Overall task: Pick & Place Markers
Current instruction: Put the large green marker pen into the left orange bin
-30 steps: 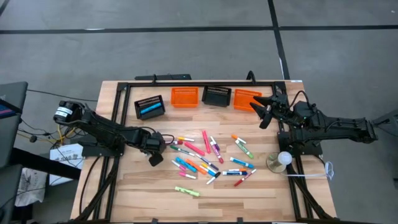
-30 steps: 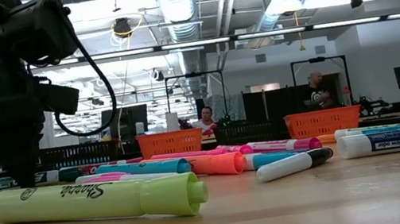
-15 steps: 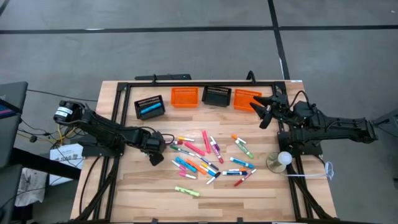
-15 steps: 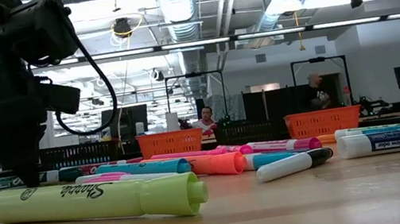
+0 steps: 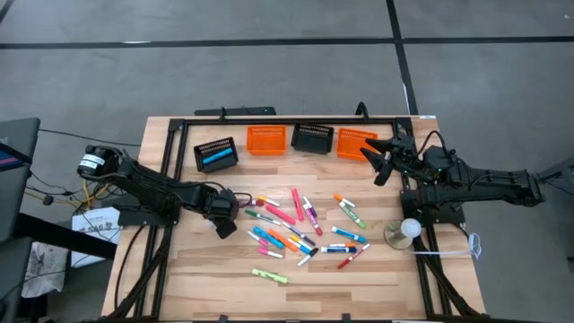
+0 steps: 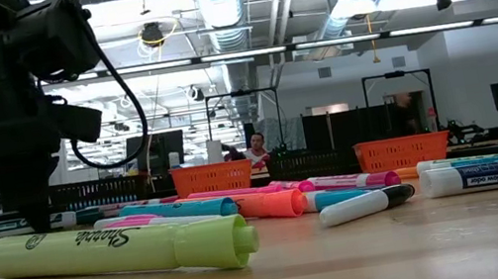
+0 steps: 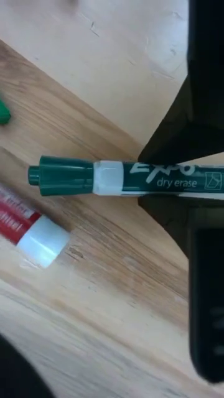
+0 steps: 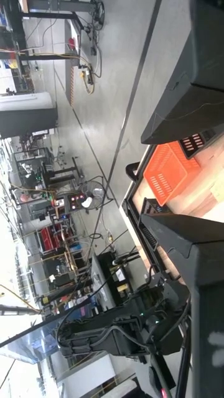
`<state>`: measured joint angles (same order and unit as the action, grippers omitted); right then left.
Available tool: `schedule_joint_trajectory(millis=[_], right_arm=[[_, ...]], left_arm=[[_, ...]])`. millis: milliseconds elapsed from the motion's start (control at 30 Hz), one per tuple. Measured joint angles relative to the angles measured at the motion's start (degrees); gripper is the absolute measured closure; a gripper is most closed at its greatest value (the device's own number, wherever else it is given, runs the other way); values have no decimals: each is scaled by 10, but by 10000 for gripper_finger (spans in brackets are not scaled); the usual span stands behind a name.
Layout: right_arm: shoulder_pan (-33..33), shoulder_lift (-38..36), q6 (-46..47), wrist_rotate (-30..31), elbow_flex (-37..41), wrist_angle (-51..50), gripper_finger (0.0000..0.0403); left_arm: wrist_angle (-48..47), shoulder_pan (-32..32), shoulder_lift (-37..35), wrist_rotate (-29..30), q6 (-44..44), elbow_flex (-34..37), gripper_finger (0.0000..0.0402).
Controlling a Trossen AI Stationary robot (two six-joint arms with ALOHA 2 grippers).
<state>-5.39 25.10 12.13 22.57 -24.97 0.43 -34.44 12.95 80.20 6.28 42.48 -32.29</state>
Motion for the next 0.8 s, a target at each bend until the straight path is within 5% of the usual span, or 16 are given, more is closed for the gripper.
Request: schedule_joint_trajectory(millis=[800], right_arm=[[0, 0, 0, 0, 0, 0, 219]], left_arm=[[3, 1, 0, -46, -2, 0, 312]])
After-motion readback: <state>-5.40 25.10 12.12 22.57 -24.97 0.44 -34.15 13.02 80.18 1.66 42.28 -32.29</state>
